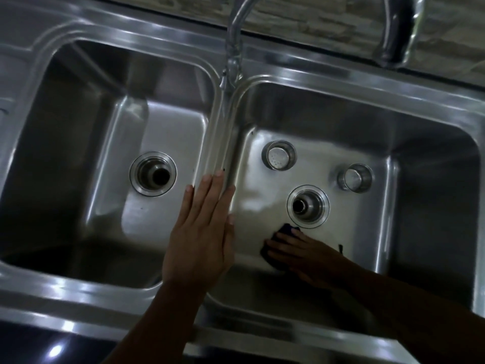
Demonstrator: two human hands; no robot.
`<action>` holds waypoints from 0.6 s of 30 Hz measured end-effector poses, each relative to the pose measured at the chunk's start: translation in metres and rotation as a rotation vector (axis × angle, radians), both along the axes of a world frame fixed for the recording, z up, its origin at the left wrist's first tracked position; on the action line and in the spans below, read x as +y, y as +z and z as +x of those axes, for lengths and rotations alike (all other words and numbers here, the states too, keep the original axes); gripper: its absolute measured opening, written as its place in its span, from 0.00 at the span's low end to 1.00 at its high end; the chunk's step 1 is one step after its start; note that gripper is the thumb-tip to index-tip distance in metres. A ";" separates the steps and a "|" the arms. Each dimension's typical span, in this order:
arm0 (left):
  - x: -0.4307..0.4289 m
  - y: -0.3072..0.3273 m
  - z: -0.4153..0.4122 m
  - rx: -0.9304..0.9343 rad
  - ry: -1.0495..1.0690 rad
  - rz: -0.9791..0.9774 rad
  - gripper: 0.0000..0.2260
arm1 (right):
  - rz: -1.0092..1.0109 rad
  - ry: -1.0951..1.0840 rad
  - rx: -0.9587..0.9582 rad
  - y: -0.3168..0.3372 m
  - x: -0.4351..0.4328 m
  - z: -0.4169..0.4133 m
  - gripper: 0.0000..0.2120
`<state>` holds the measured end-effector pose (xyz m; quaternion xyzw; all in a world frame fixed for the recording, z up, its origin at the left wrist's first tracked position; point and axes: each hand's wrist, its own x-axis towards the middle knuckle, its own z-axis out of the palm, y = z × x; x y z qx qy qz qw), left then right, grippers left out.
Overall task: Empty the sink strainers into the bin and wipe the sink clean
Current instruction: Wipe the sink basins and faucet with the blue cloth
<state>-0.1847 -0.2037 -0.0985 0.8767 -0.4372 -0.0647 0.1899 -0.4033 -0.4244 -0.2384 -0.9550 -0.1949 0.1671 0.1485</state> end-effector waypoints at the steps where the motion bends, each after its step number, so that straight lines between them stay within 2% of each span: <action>1: 0.000 0.000 0.000 0.002 0.000 0.007 0.23 | 0.010 0.018 0.014 -0.001 0.006 0.007 0.31; 6: 0.001 0.003 -0.002 0.018 0.007 0.037 0.23 | 0.148 0.083 0.001 -0.010 0.056 0.072 0.28; 10: -0.001 0.005 -0.001 0.021 0.006 0.049 0.22 | 0.148 0.070 -0.029 -0.014 0.066 0.083 0.30; 12: -0.001 0.006 -0.002 0.009 0.007 0.053 0.22 | 0.130 -0.047 -0.079 -0.011 0.067 0.089 0.28; 15: 0.000 0.004 -0.002 0.004 0.006 0.054 0.23 | 0.121 -0.379 -0.151 -0.006 0.067 0.115 0.29; 18: 0.001 0.002 -0.001 0.005 0.007 0.038 0.23 | 0.069 -0.646 -0.076 0.003 0.064 0.143 0.36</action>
